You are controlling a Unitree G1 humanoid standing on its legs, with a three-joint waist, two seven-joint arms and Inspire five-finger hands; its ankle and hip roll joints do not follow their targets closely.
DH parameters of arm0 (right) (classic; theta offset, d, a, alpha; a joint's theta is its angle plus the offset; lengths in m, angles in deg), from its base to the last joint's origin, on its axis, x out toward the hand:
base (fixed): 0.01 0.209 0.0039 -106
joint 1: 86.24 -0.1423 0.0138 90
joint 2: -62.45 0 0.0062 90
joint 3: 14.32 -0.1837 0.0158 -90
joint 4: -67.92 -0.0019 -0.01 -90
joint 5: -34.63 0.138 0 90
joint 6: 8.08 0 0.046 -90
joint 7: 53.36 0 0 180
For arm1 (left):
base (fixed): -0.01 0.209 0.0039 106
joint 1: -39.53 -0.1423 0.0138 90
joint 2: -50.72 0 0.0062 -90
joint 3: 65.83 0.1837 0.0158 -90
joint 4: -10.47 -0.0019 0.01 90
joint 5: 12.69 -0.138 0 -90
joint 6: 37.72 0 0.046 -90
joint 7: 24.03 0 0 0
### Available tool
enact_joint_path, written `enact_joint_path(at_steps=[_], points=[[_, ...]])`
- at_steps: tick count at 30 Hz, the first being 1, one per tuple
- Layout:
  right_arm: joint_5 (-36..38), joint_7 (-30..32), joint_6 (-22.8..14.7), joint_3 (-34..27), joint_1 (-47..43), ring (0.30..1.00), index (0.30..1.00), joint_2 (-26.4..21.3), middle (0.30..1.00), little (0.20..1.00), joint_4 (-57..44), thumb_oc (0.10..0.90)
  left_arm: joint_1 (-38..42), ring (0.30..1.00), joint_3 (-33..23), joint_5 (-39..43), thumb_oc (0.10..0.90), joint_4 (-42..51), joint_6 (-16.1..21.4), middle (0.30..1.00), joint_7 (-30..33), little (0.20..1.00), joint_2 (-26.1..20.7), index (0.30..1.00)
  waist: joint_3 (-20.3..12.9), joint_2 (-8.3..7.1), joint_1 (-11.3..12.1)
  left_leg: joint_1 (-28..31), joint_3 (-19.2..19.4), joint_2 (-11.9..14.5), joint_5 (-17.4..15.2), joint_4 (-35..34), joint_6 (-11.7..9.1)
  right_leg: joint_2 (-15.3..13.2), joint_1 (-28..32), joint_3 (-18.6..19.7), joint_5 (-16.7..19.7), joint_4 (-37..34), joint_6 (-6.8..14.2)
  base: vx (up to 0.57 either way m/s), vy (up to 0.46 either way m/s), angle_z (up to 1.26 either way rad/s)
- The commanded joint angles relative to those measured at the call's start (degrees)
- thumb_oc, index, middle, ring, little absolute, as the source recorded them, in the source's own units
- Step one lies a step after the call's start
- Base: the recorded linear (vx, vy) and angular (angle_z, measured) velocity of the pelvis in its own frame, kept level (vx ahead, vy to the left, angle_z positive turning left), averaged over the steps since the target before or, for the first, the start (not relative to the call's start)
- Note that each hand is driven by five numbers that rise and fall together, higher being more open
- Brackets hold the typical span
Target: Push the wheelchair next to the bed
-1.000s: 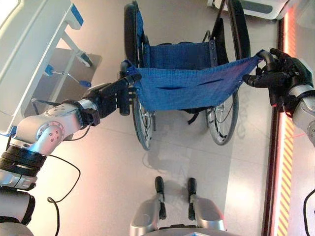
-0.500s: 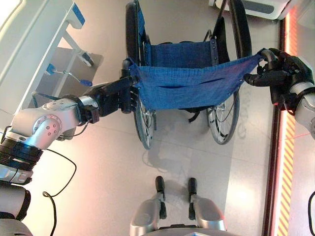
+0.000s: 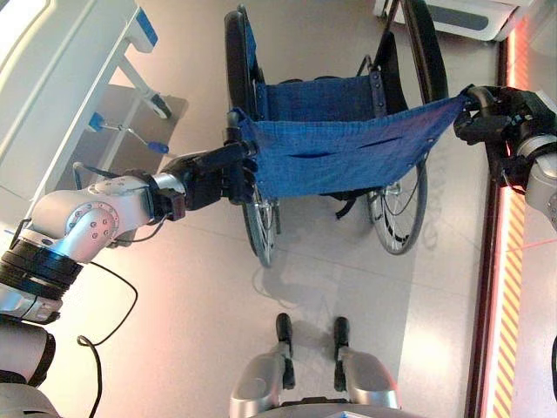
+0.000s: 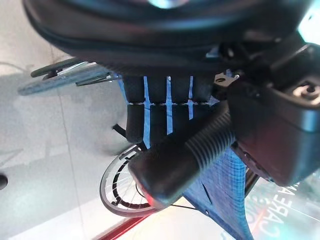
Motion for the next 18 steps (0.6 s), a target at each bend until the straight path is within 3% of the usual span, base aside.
enact_joint_path(at_steps=[1,12,18], points=[[2.89,-4.82,-2.56,5.36,-3.56,0.300,0.300,1.82,0.300,0.300,-5.13,0.400,4.81,0.300,-0.76,0.70,0.400,0.35,3.20,0.300,-0.08,0.300,1.94,0.300,-2.51,-0.20,1.35,-1.50,0.34,-0.82,-0.78,2.87,-2.03,-0.86,-3.79,2.03,2.83,4.10,0.71,0.01,-0.031,0.00],[3.23,-4.54,-1.77,4.77,-3.61,0.300,0.300,1.68,0.300,0.300,-4.86,0.400,5.31,0.300,-1.20,2.40,0.400,-0.63,3.29,0.300,2.20,0.300,2.51,0.300,-2.69,-0.64,1.29,-1.04,0.01,0.10,-0.93,3.60,-2.13,0.72,-3.45,1.75,1.31,5.78,-0.12,0.02,-0.072,0.01],[2.44,-5.36,-0.19,1.88,-0.24,0.300,0.300,2.52,0.300,0.300,-6.41,0.400,2.07,0.300,-5.04,4.50,0.400,-0.35,2.07,0.300,6.59,0.300,3.20,0.300,-3.35,-2.35,1.71,-1.50,-0.76,2.08,-2.14,9.42,-3.03,2.30,-2.35,0.58,0.20,6.99,-1.48,0.08,-0.190,0.05]])
